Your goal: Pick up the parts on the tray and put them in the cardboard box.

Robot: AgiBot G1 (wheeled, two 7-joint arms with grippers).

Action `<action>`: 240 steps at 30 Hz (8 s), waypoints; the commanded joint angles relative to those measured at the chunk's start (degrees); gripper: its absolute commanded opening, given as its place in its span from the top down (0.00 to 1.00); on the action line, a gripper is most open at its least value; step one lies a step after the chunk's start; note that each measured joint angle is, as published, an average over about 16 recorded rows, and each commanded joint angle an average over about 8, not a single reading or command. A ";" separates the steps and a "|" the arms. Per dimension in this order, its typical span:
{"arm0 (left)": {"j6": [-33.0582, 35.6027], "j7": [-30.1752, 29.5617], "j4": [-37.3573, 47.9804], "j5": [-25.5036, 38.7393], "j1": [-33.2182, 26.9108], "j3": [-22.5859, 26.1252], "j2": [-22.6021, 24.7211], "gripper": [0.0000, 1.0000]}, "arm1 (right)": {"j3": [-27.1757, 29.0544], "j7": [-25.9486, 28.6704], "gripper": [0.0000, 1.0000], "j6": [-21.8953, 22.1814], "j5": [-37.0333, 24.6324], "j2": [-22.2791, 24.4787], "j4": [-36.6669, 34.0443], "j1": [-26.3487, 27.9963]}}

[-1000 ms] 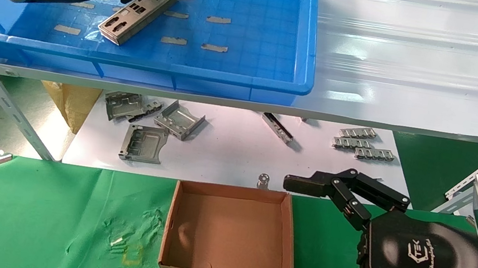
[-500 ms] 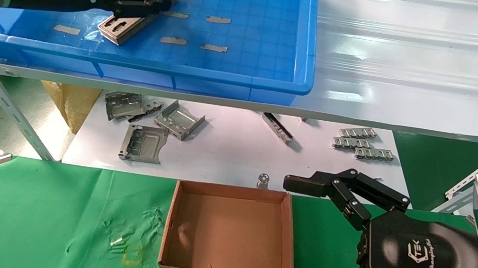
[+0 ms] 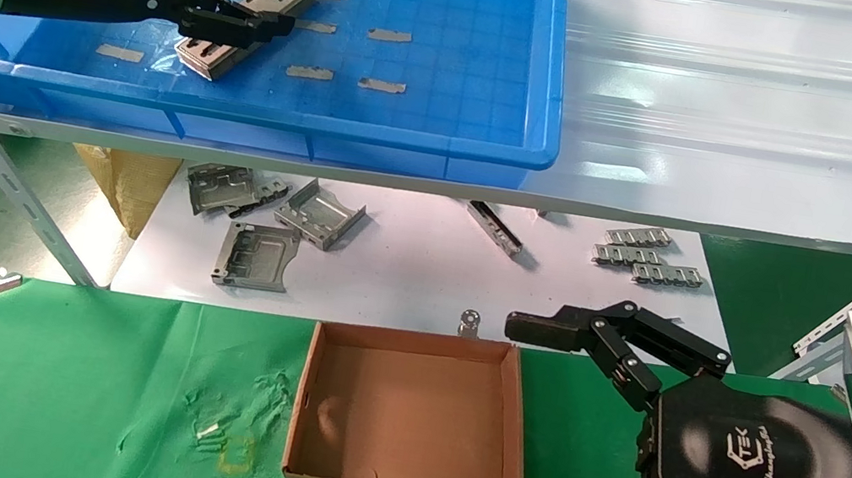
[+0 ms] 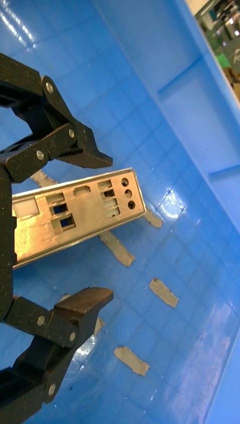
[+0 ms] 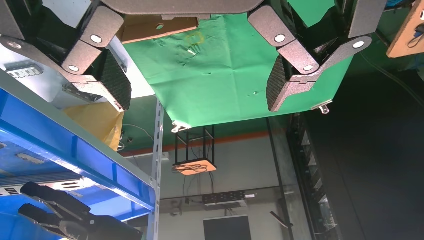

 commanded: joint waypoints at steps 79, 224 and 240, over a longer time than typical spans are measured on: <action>19.57 0.99 -3.48 -6.07 -1.00 -3.80 -0.46 1.00 | -0.17 -0.09 0.00 0.07 0.12 0.07 0.00 0.04; 21.07 -15.75 -74.59 -38.87 56.59 -17.03 -30.12 0.00 | -0.43 -0.23 0.00 0.19 0.33 0.17 -0.07 0.10; 21.07 -15.41 -73.77 -38.65 56.30 -16.72 -29.69 0.00 | -0.43 -0.24 0.00 0.20 0.34 0.17 -0.08 0.10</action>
